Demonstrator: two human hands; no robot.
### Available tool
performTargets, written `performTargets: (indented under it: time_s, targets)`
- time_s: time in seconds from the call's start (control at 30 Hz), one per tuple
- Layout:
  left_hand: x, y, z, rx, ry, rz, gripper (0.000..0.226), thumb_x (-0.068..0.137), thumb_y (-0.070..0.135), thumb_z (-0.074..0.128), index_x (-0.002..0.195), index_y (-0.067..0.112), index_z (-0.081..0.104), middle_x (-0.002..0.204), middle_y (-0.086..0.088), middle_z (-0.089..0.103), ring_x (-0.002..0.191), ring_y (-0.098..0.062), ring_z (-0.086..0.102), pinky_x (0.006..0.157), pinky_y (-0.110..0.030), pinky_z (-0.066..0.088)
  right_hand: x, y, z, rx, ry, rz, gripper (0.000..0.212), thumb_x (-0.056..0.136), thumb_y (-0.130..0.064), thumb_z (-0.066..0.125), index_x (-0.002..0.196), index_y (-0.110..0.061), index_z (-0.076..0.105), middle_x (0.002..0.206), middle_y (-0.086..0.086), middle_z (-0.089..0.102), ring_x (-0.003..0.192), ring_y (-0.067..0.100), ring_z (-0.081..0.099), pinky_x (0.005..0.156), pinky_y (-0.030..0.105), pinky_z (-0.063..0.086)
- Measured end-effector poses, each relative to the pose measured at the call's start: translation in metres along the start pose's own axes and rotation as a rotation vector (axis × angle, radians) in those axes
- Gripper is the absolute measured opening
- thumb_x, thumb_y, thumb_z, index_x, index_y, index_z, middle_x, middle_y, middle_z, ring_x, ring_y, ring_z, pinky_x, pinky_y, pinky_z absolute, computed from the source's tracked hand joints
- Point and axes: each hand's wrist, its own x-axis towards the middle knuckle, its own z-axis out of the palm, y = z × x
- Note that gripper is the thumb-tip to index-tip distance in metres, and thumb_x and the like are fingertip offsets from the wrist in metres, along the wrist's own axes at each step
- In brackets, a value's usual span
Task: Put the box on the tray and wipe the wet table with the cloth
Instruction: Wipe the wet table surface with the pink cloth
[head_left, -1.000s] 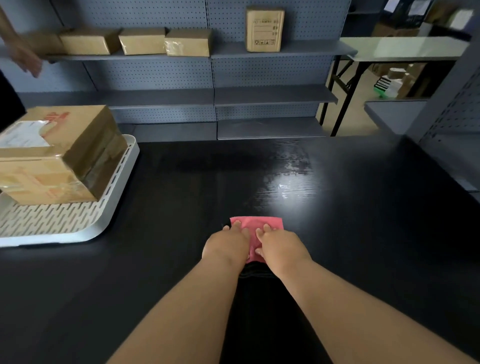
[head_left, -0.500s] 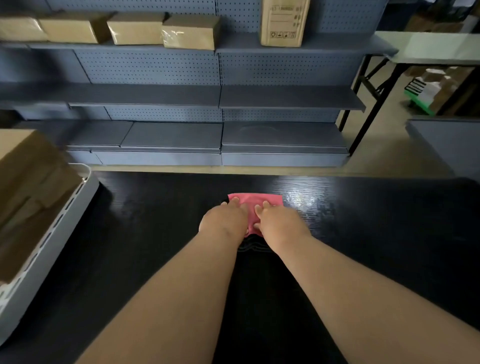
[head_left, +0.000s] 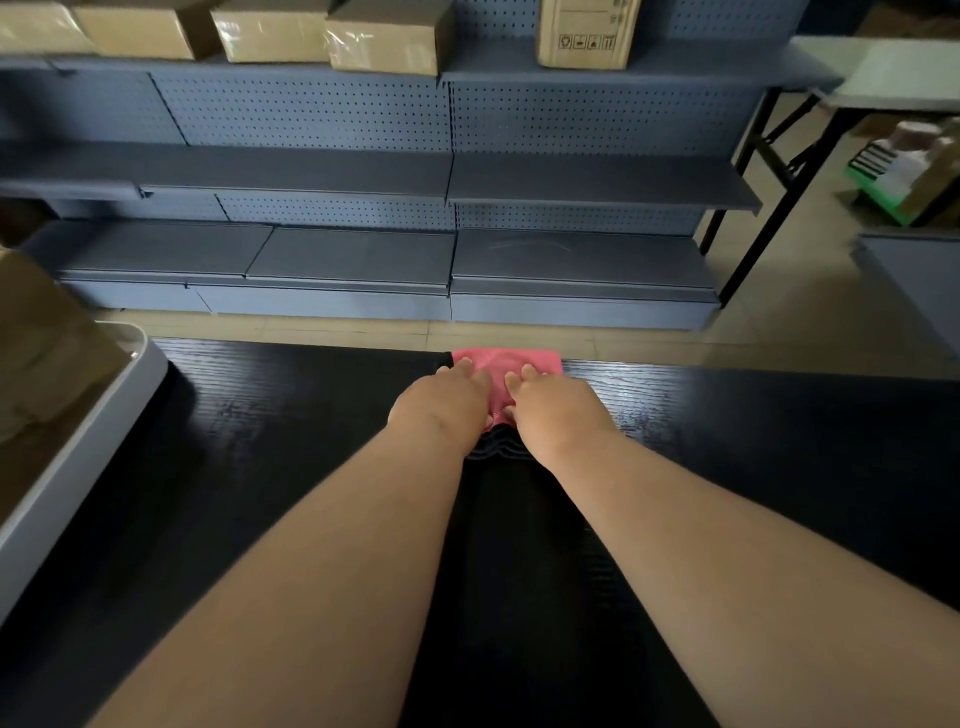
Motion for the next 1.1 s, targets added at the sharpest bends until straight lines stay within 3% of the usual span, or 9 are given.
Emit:
performTargets:
  time_s: [0.17, 0.43, 0.7, 0.9, 1.1]
  targets:
    - [-0.021, 0.006, 0.01, -0.016, -0.008, -0.006, 0.052, 0.1, 0.029, 0.043, 0.147, 0.015, 0.026, 0.157, -0.006, 0.017, 0.144, -0.029, 0.024, 0.103, -0.05, 0.042, -0.021, -0.002, 0.008, -0.021, -0.023, 0.0, 0.048, 0.104, -0.024, 0.031, 0.151, -0.013, 0.022, 0.159, 0.008, 0.02, 0.138, 0.028, 0.038, 0.101, 0.041, 0.042]
    - [-0.096, 0.03, 0.039, -0.032, -0.023, 0.04, 0.055, 0.101, 0.027, 0.043, 0.15, 0.016, 0.021, 0.161, -0.005, 0.007, 0.147, -0.028, 0.016, 0.107, -0.049, 0.039, -0.099, -0.013, 0.033, -0.028, -0.075, 0.036, 0.052, 0.105, -0.03, 0.029, 0.153, -0.018, 0.014, 0.161, 0.004, 0.015, 0.135, 0.03, 0.042, 0.102, 0.043, 0.043]
    - [-0.233, 0.067, 0.097, -0.022, -0.012, 0.105, 0.054, 0.101, 0.027, 0.042, 0.15, 0.015, 0.022, 0.161, -0.006, 0.005, 0.148, -0.027, 0.014, 0.109, -0.048, 0.037, -0.254, -0.046, 0.069, 0.028, -0.094, 0.081, 0.052, 0.105, -0.031, 0.028, 0.154, -0.018, 0.015, 0.162, 0.004, 0.014, 0.139, 0.028, 0.038, 0.109, 0.041, 0.04]
    - [-0.355, 0.096, 0.151, -0.029, 0.002, 0.152, 0.051, 0.101, 0.025, 0.041, 0.149, 0.013, 0.024, 0.161, -0.007, 0.007, 0.147, -0.027, 0.016, 0.109, -0.044, 0.037, -0.376, -0.082, 0.112, 0.046, -0.111, 0.133, 0.051, 0.105, -0.025, 0.03, 0.153, -0.016, 0.017, 0.16, 0.006, 0.019, 0.133, 0.03, 0.045, 0.103, 0.041, 0.044]
    - [-0.439, 0.121, 0.184, 0.017, 0.001, 0.165, 0.05, 0.101, 0.018, 0.039, 0.148, 0.012, 0.024, 0.161, -0.007, 0.008, 0.146, -0.027, 0.021, 0.103, -0.042, 0.039, -0.466, -0.101, 0.135, 0.074, -0.16, 0.141, 0.052, 0.105, -0.028, 0.028, 0.154, -0.017, 0.015, 0.162, 0.003, 0.014, 0.142, 0.022, 0.035, 0.107, 0.038, 0.039]
